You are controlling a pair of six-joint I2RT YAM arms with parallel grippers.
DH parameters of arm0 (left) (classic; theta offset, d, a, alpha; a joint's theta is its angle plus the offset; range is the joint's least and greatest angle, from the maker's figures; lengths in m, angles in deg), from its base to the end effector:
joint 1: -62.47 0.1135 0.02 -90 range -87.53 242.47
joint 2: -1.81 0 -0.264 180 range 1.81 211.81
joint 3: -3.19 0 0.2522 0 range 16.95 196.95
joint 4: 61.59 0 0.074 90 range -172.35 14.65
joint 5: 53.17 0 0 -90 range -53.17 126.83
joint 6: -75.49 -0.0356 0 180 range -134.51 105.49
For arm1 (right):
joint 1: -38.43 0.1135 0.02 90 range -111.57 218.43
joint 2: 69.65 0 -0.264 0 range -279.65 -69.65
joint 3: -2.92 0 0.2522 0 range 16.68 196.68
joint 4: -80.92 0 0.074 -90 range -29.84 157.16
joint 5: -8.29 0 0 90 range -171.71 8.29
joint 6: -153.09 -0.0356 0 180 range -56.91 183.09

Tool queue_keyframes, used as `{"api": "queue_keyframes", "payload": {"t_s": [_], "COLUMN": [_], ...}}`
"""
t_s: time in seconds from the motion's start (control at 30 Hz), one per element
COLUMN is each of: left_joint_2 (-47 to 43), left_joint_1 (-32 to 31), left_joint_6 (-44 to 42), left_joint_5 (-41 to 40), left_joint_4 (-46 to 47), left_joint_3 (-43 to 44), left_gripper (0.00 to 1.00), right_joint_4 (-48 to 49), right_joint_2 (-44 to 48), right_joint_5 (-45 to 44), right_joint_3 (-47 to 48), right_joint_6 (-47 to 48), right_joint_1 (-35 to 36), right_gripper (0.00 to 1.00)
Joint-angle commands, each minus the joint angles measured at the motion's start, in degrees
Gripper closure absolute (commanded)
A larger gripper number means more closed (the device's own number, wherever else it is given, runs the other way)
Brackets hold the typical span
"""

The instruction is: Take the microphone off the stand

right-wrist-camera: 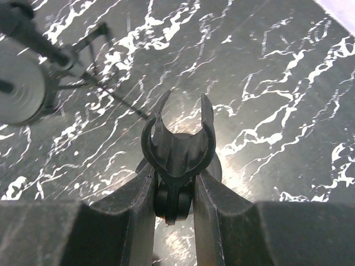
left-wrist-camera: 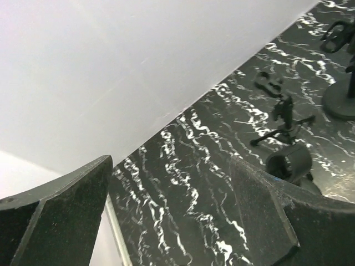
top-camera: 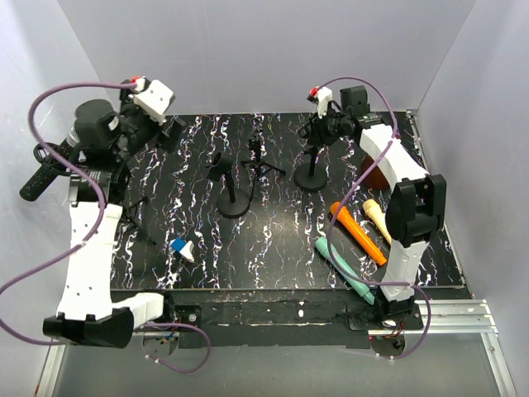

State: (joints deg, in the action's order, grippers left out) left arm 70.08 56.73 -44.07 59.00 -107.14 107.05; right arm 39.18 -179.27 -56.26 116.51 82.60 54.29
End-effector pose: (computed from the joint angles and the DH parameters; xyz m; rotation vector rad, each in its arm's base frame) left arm 0.2302 -0.0366 0.4870 0.7860 1.5431 -0.0315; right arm 0.4231 0.1361 0.3146 -0.8921 2.0036 0.4580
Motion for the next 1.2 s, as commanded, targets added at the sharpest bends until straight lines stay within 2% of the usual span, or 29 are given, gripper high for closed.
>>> {"api": "queue_keyframes", "payload": {"t_s": [0.0, 0.07, 0.2, 0.23, 0.3, 0.5, 0.8, 0.87, 1.0, 1.17], "left_joint_2": [-3.9, -4.5, -5.6, -5.8, -6.0, -7.4, -6.8, -6.0, -7.4, -5.8], "left_joint_1": [5.4, 9.2, 14.4, 15.3, 16.6, 19.4, 19.7, 19.6, 19.7, 19.6], "left_joint_6": [0.6, 0.4, 0.2, -0.3, -2.1, -6.0, -12.3, -12.5, -13.5, -13.2], "left_joint_5": [-1.6, -3.9, -8.7, -9.8, -11.8, -21.2, -27.4, -28.6, -30.1, -31.0], "left_joint_4": [-3.1, -4.1, -6.6, -8.1, -11.6, -14.9, -14.1, -14.9, -10.1, -9.7], "left_joint_3": [2.1, 3.0, 4.6, 5.1, 5.6, 4.6, 1.7, 1.0, -3.9, -3.1], "left_gripper": [0.14, 0.13, 0.11, 0.10, 0.10, 0.10, 0.13, 0.16, 0.25, 0.41], "right_joint_4": [3.1, 1.9, -0.8, -0.6, 0.2, -0.4, -3.3, -3.5, -3.4, -2.7], "right_joint_2": [-5.0, -6.8, -5.3, -3.5, 0.5, 10.6, 10.7, 10.6, 11.2, 12.9], "right_joint_5": [-2.5, -2.1, -1.8, -2.2, -2.7, 0.6, 3.9, 3.9, 4.6, 5.0], "right_joint_3": [8.8, 12.3, 13.2, 11.7, 8.2, 1.1, 2.5, 3.1, 2.7, -0.4], "right_joint_6": [-2.7, -4.2, -8.3, -9.7, -12.4, -19.0, -20.7, -20.7, -20.6, -20.9], "right_joint_1": [-1.7, -2.5, -2.8, -2.8, -3.0, -3.3, -3.2, -3.0, -2.7, -2.7], "right_gripper": [0.81, 0.73, 0.37, 0.24, 0.19, 0.14, 0.12, 0.12, 0.12, 0.13]}}
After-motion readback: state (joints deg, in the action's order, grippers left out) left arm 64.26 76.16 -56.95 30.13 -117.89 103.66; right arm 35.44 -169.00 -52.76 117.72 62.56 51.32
